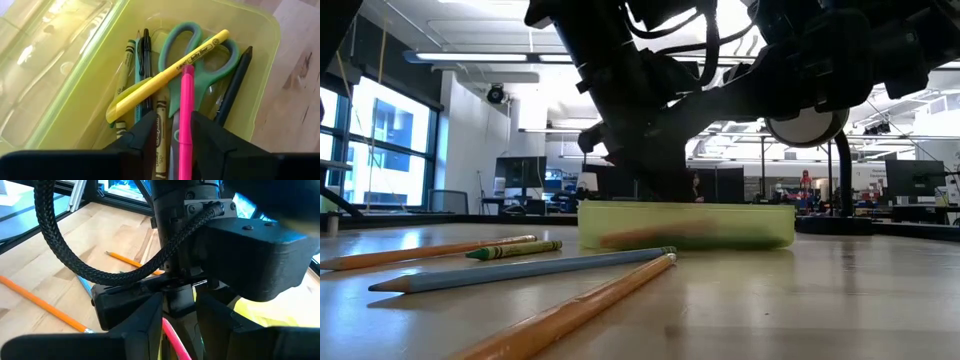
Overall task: Pick & place school supplies into a supply box
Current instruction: Put the green crayon into the yellow supply box
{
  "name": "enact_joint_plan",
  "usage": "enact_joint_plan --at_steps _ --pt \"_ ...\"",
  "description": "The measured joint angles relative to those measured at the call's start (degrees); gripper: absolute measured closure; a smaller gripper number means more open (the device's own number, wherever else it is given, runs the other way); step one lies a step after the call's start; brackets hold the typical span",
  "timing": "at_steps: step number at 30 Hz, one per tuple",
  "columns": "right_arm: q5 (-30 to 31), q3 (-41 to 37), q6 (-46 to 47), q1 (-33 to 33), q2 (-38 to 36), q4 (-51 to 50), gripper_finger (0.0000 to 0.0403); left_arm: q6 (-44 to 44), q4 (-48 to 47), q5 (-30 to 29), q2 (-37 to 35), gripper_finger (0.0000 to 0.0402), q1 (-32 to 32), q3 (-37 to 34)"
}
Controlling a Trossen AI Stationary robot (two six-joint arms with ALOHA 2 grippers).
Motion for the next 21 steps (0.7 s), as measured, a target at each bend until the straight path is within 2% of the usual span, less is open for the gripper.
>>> enact_joint_plan --at_steps 7,21 --pt "-0.07 0.01 0.0 0.0 0.0 -0.02 0.0304 0.88 0.02 0.35 0.0 0.023 -0.02 0.0" --pt "-0.12 0.01 0.0 0.02 0.0 0.01 0.0304 2.5 2.86 1.62 0.0 0.023 0.0 0.0"
